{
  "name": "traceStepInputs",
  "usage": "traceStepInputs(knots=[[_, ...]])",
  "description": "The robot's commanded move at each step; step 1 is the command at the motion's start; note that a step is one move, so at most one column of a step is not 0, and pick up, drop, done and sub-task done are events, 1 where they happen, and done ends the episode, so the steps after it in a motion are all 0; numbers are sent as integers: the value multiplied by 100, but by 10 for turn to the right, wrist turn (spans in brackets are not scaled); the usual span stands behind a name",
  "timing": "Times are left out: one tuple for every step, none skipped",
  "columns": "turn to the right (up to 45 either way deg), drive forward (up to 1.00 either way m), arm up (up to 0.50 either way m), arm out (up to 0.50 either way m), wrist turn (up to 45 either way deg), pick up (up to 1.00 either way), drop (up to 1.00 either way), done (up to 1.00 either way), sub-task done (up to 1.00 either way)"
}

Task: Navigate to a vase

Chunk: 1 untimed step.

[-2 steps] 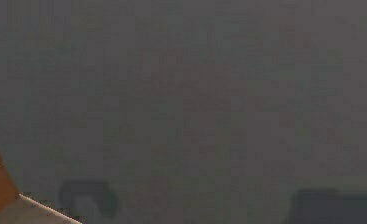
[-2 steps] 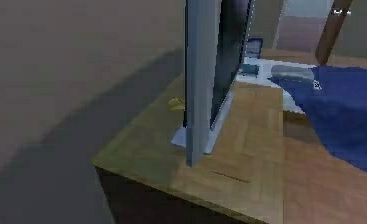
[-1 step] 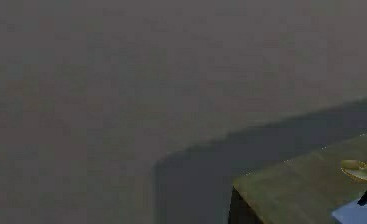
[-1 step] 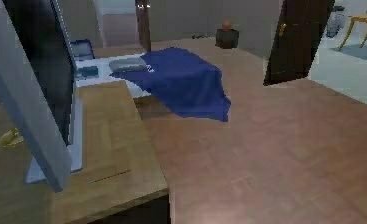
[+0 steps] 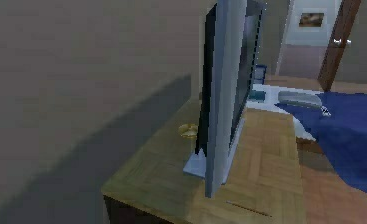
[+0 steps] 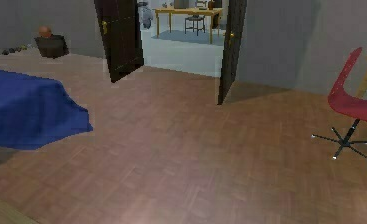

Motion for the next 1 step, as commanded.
traceStepInputs(knots=[[0, 0, 0, 0, 0, 0, 0, 100, 0]])
